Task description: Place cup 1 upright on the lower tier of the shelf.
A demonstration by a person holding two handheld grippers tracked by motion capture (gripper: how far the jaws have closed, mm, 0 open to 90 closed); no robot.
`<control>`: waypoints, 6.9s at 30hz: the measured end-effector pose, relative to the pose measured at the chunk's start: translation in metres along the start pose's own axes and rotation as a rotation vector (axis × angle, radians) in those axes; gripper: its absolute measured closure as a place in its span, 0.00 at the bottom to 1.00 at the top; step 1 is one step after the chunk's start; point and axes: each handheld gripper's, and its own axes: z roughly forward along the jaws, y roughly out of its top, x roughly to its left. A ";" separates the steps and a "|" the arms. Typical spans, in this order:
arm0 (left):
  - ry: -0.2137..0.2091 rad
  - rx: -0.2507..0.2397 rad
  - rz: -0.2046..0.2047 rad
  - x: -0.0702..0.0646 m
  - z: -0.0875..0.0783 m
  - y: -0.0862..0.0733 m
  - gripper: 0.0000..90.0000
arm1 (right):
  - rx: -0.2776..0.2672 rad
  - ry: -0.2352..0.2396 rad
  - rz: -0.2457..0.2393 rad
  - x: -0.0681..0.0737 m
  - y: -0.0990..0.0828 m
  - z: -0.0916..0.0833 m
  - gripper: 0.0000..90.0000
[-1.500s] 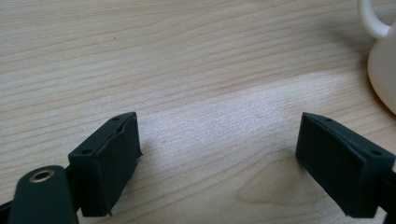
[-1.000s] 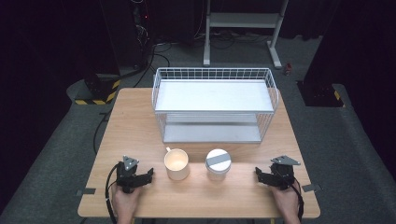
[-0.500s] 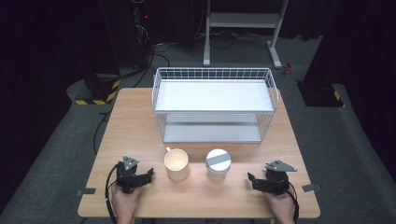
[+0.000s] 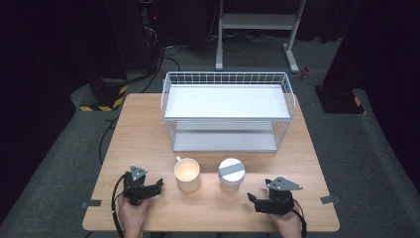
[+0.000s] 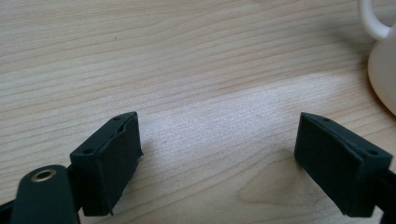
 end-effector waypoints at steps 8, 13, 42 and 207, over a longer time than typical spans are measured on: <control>0.001 -0.003 -0.003 0.000 0.000 0.000 0.17 | -0.006 0.052 -0.037 0.016 0.008 0.011 0.14; 0.001 -0.002 -0.003 0.000 0.000 0.000 0.17 | -0.013 0.072 -0.052 0.023 0.015 0.018 0.14; 0.002 -0.002 0.001 0.000 0.000 0.000 0.17 | -0.061 0.072 -0.103 0.041 0.050 0.049 0.13; 0.015 -0.003 -0.017 0.000 0.000 0.000 0.17 | -0.030 -0.117 0.075 -0.046 0.122 0.104 0.16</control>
